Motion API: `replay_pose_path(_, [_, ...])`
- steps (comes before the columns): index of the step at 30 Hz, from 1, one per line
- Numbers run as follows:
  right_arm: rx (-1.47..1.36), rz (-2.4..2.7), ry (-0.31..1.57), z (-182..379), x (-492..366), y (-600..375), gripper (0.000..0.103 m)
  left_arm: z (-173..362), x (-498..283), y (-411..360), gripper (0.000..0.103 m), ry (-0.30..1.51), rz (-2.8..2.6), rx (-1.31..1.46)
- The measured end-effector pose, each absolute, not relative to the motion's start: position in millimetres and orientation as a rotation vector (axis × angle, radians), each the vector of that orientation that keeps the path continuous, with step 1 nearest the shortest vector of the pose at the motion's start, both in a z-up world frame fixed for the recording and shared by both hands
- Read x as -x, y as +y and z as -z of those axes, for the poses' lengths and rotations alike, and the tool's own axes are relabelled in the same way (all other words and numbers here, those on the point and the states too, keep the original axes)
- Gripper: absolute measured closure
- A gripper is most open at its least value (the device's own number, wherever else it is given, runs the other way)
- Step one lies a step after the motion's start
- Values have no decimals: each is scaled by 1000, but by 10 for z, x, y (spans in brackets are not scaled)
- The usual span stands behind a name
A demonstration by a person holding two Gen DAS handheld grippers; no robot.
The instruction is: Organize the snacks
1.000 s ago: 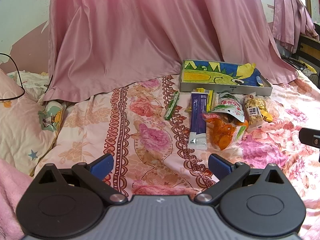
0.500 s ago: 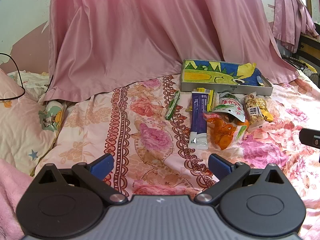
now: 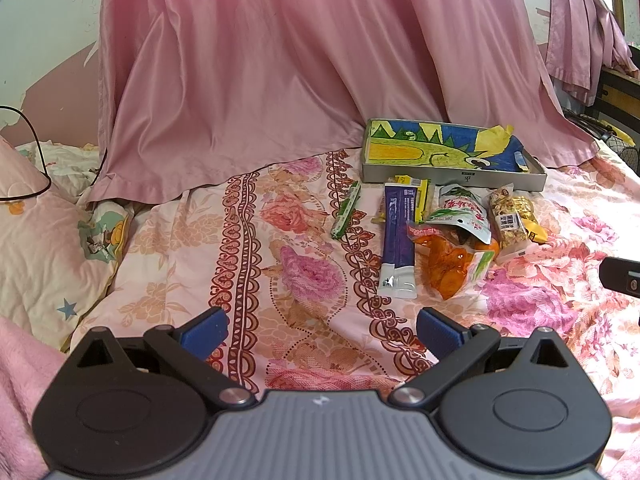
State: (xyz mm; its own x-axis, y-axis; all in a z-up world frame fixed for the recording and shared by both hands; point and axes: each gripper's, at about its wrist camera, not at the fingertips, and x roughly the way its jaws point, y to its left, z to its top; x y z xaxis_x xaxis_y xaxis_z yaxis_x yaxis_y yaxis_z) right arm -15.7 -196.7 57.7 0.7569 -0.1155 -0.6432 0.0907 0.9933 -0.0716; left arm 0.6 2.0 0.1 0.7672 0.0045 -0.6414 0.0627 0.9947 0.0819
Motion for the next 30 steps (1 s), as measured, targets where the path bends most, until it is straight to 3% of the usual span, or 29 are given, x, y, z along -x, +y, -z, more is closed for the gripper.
replay_pose_path(30, [41, 114, 705, -564, 144, -1956, 1, 13, -6, 57, 0, 693, 30, -99])
